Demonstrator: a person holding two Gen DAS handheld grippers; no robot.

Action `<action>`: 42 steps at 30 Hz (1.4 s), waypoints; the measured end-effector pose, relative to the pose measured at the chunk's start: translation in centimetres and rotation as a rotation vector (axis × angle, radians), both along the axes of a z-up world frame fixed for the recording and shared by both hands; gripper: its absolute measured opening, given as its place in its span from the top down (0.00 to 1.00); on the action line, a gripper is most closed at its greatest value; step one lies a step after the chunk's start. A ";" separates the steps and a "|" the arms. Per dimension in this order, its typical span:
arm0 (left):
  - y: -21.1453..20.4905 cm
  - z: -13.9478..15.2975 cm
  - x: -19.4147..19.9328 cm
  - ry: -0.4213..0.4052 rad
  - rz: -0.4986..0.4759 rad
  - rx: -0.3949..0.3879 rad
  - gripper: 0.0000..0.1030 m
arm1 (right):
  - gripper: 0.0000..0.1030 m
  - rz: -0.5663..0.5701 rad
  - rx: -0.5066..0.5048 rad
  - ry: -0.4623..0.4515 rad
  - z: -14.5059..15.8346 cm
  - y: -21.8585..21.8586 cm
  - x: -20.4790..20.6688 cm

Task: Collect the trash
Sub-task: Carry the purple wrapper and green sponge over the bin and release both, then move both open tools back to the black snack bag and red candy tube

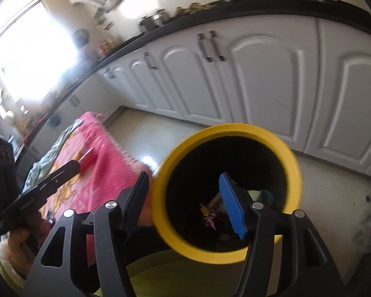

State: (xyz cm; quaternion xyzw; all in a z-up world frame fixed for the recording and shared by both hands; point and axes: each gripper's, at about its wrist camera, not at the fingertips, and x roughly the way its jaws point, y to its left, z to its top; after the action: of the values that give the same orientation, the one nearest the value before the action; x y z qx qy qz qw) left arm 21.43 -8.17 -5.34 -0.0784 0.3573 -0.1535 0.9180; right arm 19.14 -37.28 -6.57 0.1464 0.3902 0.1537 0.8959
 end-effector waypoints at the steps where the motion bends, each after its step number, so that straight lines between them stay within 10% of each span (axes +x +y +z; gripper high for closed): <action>1: 0.7 0.1 -0.2 -0.003 0.013 0.001 0.28 | 0.38 0.017 -0.009 -0.006 0.2 0.9 0.0; 23: 16.7 1.0 -6.5 -0.023 0.350 0.057 0.11 | 0.08 0.310 -0.136 -0.113 1.9 18.0 2.7; 42: 23.8 -6.5 -9.2 0.267 0.509 -0.089 0.11 | 0.06 0.451 -0.264 -0.087 -2.7 30.3 9.5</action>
State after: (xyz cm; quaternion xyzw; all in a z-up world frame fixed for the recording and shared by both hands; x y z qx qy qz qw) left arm 12.27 15.60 -11.87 -0.2251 0.4366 0.0778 0.8675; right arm 28.69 -6.97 -9.27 -0.0691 0.3907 0.3035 0.8663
